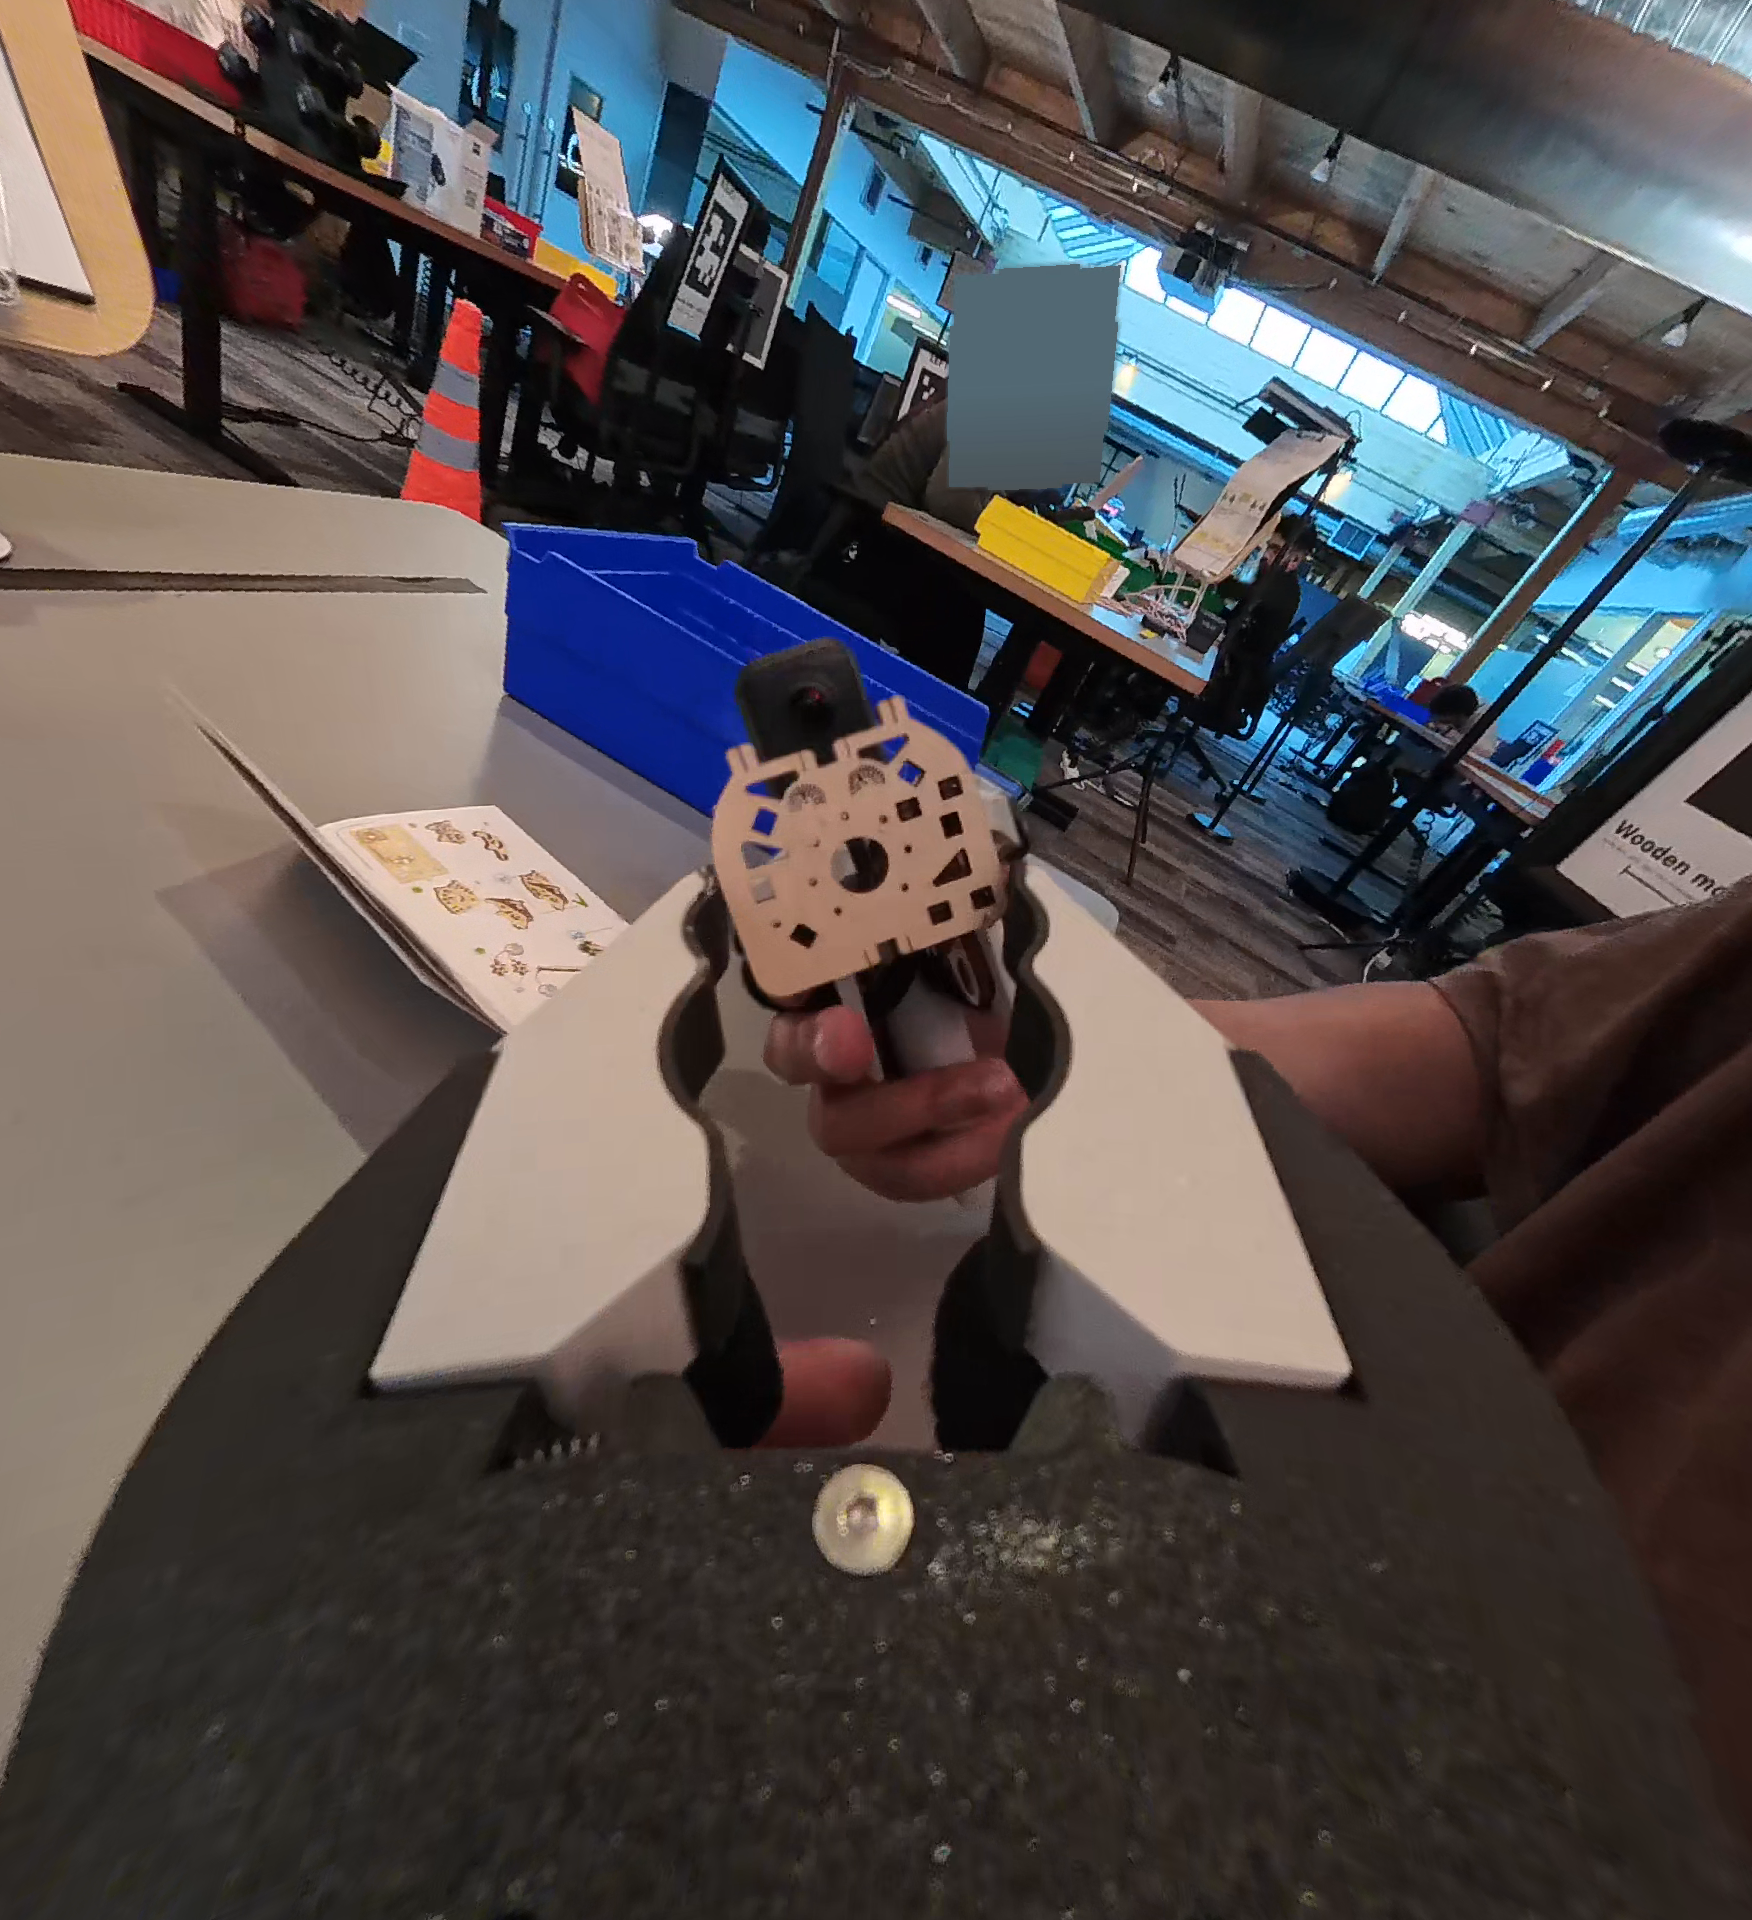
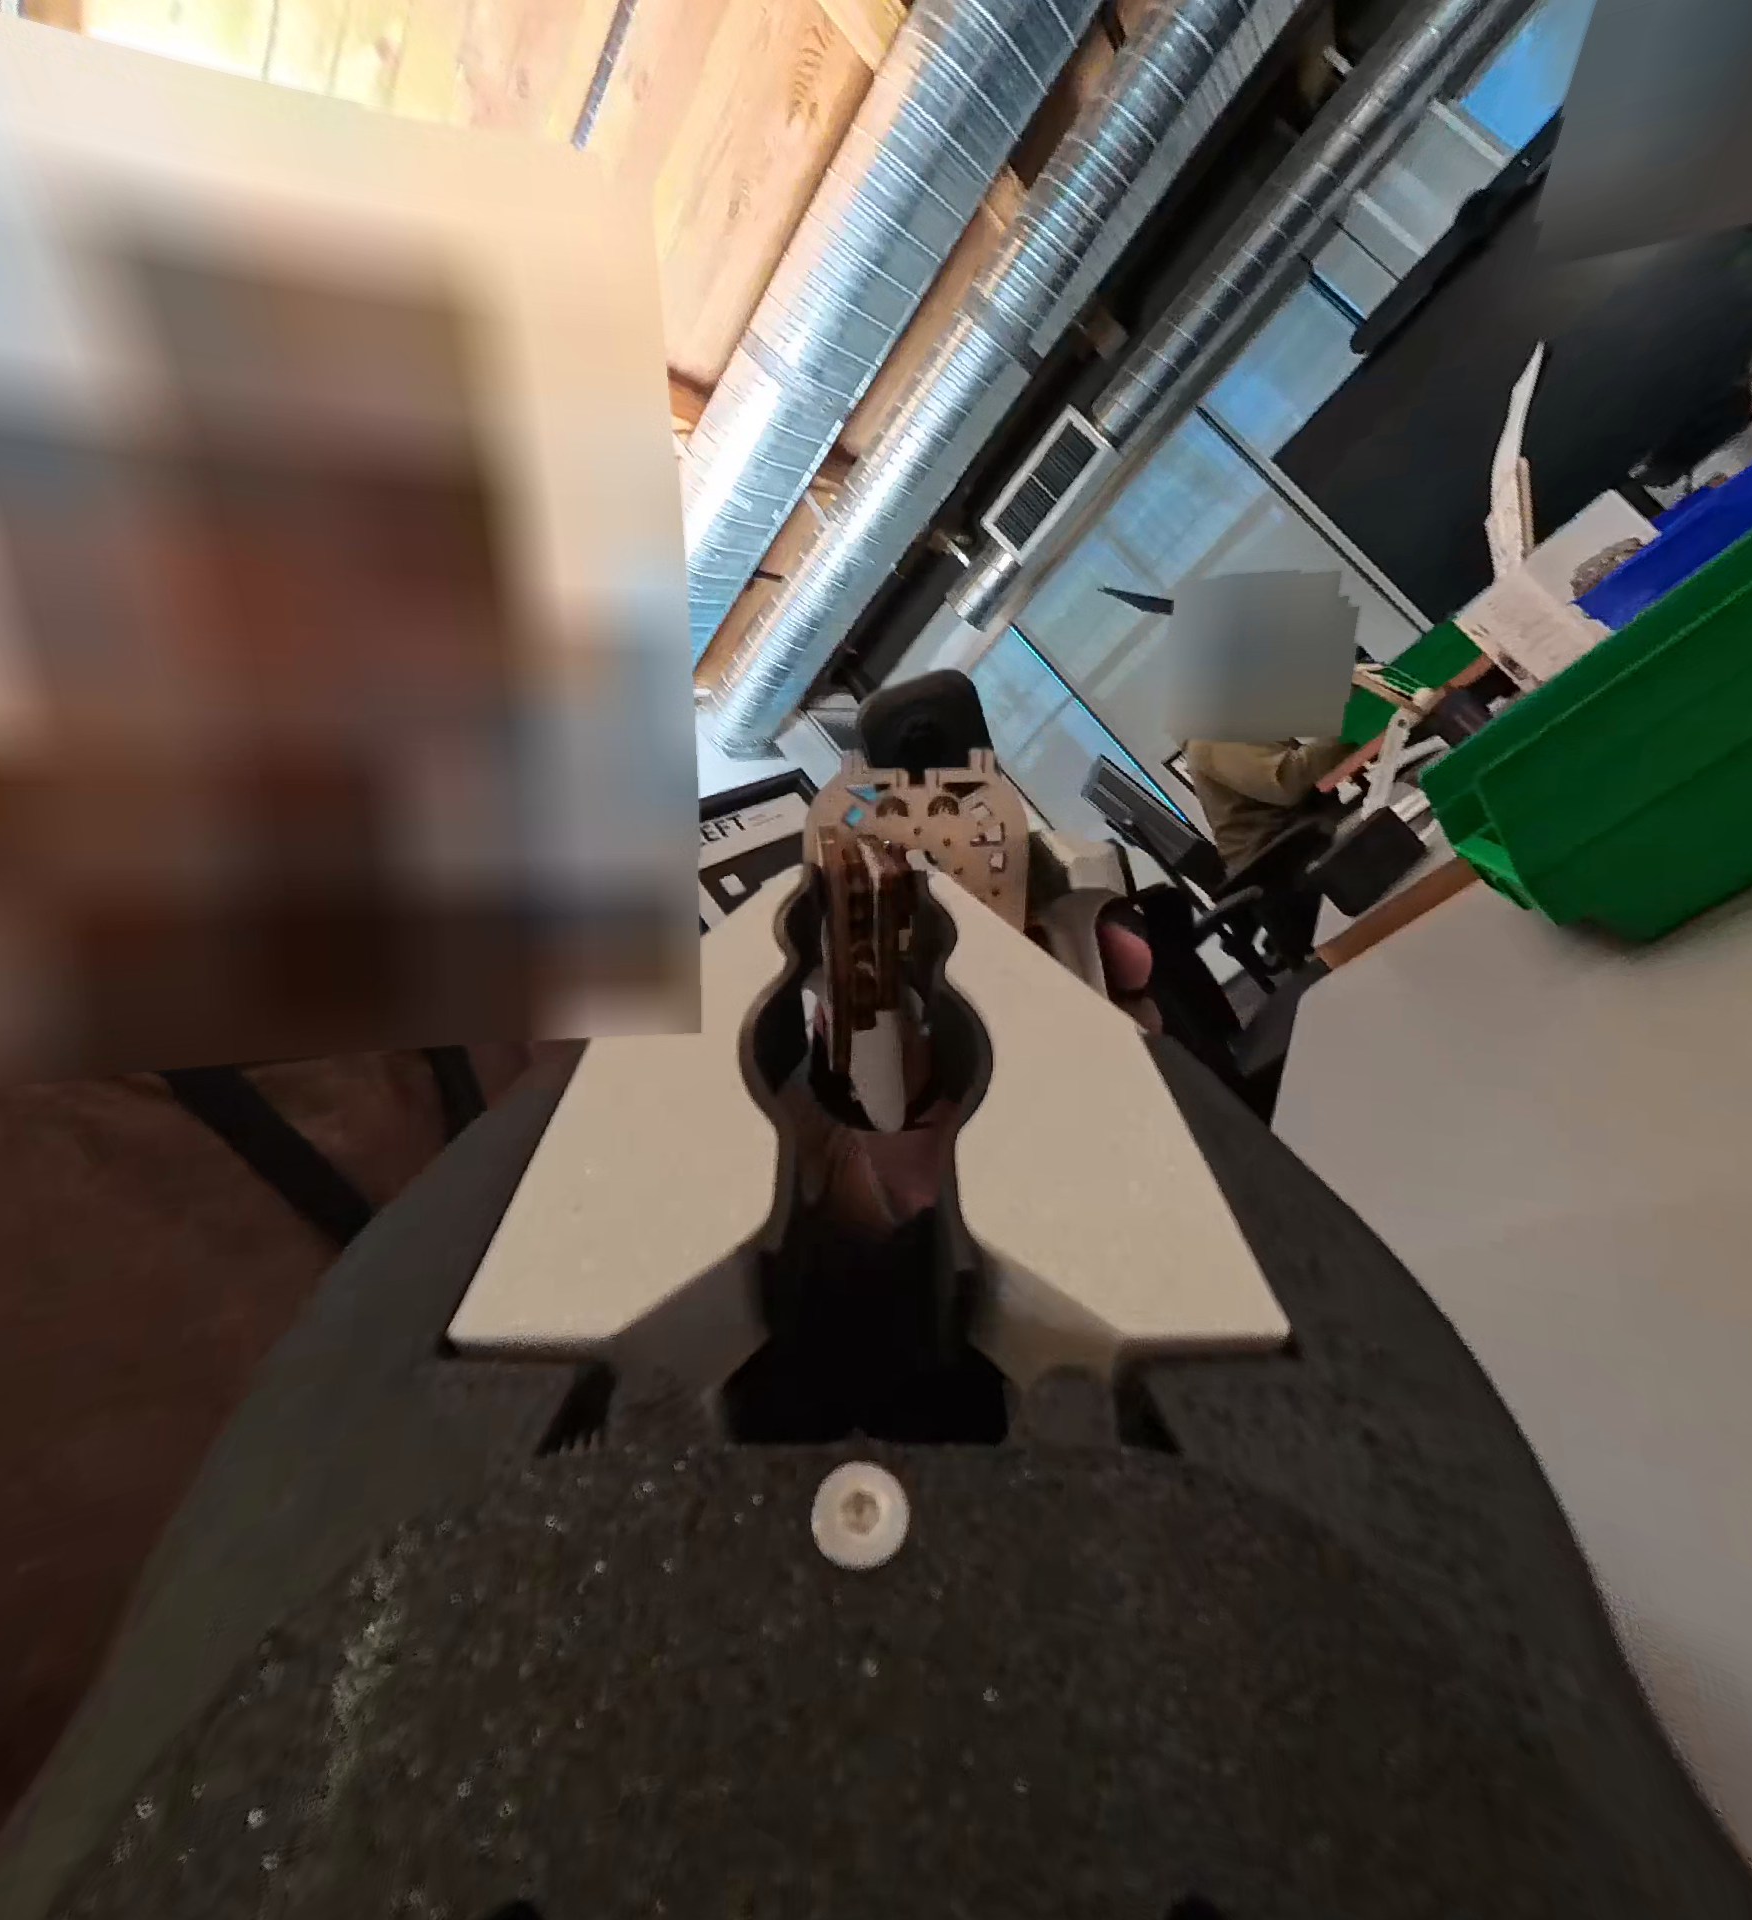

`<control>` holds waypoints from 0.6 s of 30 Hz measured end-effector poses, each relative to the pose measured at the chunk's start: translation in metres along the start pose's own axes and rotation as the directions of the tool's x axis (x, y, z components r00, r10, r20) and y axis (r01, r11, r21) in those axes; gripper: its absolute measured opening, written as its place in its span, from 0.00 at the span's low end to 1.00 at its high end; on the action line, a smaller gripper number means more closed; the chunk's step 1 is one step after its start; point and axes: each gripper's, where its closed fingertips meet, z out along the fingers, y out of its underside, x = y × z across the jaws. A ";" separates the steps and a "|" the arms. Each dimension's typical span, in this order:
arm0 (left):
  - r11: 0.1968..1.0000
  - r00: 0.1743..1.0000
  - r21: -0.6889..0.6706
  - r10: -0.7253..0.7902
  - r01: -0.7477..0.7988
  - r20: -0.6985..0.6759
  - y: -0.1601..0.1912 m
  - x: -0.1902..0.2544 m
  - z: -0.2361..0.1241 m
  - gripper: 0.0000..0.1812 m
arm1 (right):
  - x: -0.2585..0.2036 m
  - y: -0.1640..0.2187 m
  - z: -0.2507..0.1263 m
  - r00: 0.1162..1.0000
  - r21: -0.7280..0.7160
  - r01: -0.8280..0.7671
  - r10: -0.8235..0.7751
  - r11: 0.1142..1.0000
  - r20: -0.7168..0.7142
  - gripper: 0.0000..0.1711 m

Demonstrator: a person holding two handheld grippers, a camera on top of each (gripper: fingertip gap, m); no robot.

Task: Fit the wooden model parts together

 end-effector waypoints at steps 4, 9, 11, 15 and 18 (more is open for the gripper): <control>1.000 1.000 0.001 0.010 -0.011 0.023 -0.001 0.000 -0.002 0.28 | 0.000 0.001 0.002 0.997 0.047 -0.046 0.043 0.998 0.062 0.10; 0.999 0.997 -0.025 0.045 -0.043 0.067 0.000 -0.003 -0.006 0.28 | 0.003 0.003 0.003 0.993 0.048 -0.085 0.080 0.995 0.087 0.09; 0.998 0.996 -0.028 0.054 -0.052 0.076 0.000 -0.003 -0.007 0.28 | 0.003 0.002 0.004 0.993 0.046 -0.078 0.074 0.996 0.088 0.10; 0.997 0.994 -0.030 0.074 -0.072 0.085 -0.002 -0.004 -0.008 0.28 | 0.005 0.003 0.004 0.996 0.036 -0.058 0.055 0.998 0.064 0.10; 0.996 0.992 -0.025 0.090 -0.088 0.094 -0.004 -0.004 -0.009 0.28 | 0.007 0.003 0.004 0.999 0.027 -0.039 0.038 0.999 0.031 0.12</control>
